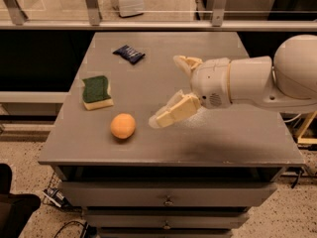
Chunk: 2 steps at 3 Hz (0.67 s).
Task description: Move orange near rxbar blueberry
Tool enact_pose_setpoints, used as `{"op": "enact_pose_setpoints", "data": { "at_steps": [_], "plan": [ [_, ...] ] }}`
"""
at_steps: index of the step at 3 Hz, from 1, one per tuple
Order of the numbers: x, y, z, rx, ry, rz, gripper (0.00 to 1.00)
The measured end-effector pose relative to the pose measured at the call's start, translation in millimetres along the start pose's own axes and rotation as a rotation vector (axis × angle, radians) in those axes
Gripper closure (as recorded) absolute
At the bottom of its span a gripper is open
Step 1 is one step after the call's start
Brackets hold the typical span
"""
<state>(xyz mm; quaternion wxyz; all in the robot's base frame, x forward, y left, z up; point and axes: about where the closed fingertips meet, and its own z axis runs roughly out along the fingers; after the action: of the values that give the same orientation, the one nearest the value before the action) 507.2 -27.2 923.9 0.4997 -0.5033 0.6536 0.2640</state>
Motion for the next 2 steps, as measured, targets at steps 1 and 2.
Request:
{"op": "enact_pose_setpoints", "data": {
  "at_steps": [1, 2],
  "plan": [
    [-5.6, 21.9, 18.9, -0.066, -0.079, 0.035, 0.00],
    [-7.9, 37.9, 36.7, -0.105, -0.118, 0.054, 0.00]
  ]
}}
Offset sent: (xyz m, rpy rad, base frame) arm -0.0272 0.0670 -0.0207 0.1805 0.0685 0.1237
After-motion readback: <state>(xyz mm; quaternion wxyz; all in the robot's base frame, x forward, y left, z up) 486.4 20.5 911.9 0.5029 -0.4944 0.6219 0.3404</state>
